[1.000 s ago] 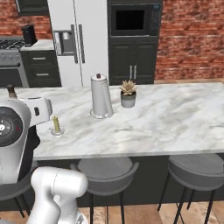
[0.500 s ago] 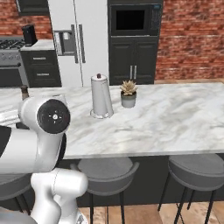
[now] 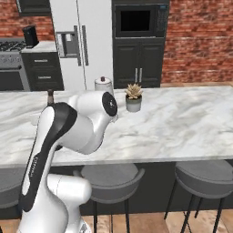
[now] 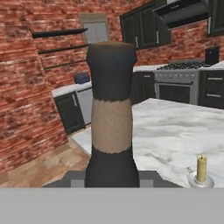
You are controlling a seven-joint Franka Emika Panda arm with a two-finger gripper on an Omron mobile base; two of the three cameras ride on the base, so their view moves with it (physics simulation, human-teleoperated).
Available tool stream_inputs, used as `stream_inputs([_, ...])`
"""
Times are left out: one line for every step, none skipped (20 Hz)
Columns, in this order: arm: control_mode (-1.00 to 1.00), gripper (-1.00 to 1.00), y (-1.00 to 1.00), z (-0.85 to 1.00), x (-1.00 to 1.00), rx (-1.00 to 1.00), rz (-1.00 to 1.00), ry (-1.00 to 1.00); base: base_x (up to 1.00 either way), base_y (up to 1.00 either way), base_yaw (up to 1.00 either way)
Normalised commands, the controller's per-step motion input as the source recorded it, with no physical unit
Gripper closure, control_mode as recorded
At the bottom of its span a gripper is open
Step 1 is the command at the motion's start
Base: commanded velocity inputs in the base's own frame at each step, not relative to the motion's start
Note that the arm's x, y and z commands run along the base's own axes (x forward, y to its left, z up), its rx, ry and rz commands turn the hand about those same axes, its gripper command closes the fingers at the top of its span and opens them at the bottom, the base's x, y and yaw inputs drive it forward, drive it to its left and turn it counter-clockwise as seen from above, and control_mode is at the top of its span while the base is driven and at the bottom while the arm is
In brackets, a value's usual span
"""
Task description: Get the candle and the liquor from the cabinet and move them to the dining counter.
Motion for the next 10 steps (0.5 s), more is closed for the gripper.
stream_inputs([-1.00,1.00,-0.07,-0.37,0.69,0.00,0.26,0.01,0.00,0.00,0.00])
stream_inputs([-1.00,1.00,-0.06,-0.39,0.66,0.00,0.25,0.00,0.00,0.00,0.00])
stream_inputs([-1.00,1.00,-0.01,-0.43,0.65,0.00,0.23,0.00,0.00,0.00,0.00])
stream_inputs([-1.00,1.00,0.00,-0.46,0.67,0.00,0.20,0.00,0.00,0.00,0.00])
stream_inputs([-1.00,1.00,0.00,-0.46,0.69,0.00,0.19,0.00,0.00,0.00,0.00])
stream_inputs([-1.00,1.00,0.00,-0.46,0.71,0.00,0.17,0.00,0.00,0.00,0.00])
stream_inputs([-1.00,1.00,0.00,-0.43,0.73,0.00,0.15,0.00,0.00,0.00,0.00])
stream_inputs([-1.00,1.00,0.02,-0.41,0.72,0.00,0.13,0.00,0.00,0.00,0.00])
stream_inputs([-1.00,1.00,0.03,-0.39,0.69,0.00,0.11,0.00,0.00,0.00,0.00])
stream_inputs([-1.00,1.00,0.06,-0.40,0.66,0.00,0.10,0.00,0.00,0.00,0.00])
